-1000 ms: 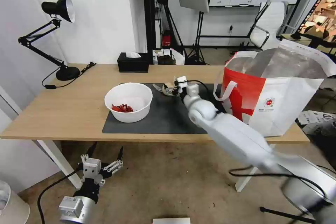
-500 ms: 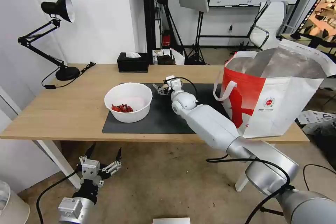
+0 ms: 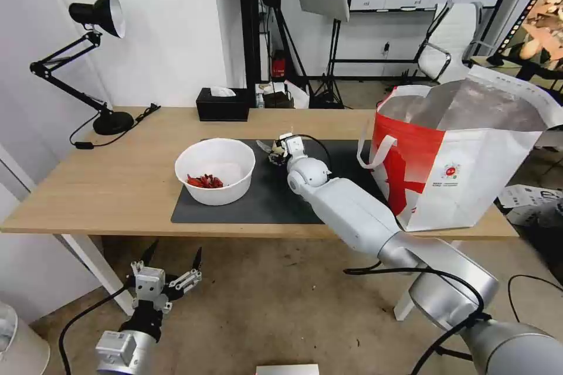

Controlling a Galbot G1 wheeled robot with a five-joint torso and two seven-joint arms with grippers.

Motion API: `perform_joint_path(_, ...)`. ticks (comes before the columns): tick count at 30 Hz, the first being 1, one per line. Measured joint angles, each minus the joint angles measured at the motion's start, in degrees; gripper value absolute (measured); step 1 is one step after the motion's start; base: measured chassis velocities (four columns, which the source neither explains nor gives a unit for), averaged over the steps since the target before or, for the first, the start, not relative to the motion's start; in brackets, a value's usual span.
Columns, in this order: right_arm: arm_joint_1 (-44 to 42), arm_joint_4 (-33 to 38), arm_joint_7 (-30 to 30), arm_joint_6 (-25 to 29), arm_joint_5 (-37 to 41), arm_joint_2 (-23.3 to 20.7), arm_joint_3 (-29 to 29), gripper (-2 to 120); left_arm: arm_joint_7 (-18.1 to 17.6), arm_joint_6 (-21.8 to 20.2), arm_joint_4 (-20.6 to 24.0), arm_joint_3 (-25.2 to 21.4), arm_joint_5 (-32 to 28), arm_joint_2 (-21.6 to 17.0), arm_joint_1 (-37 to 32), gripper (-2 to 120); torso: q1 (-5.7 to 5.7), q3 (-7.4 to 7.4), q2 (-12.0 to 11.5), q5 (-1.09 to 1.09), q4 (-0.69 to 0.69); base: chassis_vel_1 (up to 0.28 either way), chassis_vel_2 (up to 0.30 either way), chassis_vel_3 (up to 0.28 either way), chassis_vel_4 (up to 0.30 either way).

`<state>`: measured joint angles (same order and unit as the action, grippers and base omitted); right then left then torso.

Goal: Pick up the trash from the table and place it into the takeout bag.

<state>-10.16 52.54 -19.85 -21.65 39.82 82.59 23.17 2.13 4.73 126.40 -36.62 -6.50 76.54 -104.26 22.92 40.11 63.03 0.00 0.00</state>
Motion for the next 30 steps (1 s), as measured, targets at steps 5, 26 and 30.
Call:
perform_joint_path(5, -0.2, 0.4, 0.0, 1.9, -0.6, -0.7, -0.1, 44, 0.0, 0.0, 0.0, 0.3, 0.0, 0.0, 0.0, 100, 0.0, 0.0, 0.0, 0.0, 0.0, 0.0, 0.0, 0.0, 0.0)
perform_joint_path(26, -18.1, 60.3, -13.0, 4.6, -5.2, -33.1, -13.6, 5, -0.2, 0.1, 2.4, 0.7, 0.4, -0.6, -1.2, 100, -0.01, -0.01, 0.0, 0.02, -0.02, 0.0, 0.0, 0.0, 0.0)
perform_joint_path(30, -21.0, 65.9, -16.5, 0.6, -2.0, -39.7, -20.6, 5, -0.1, 0.1, 2.9, 1.4, 1.3, -0.4, -1.7, 100, -0.01, -0.01, 0.0, 0.02, -0.02, 0.0, 0.0, 0.0, 0.0)
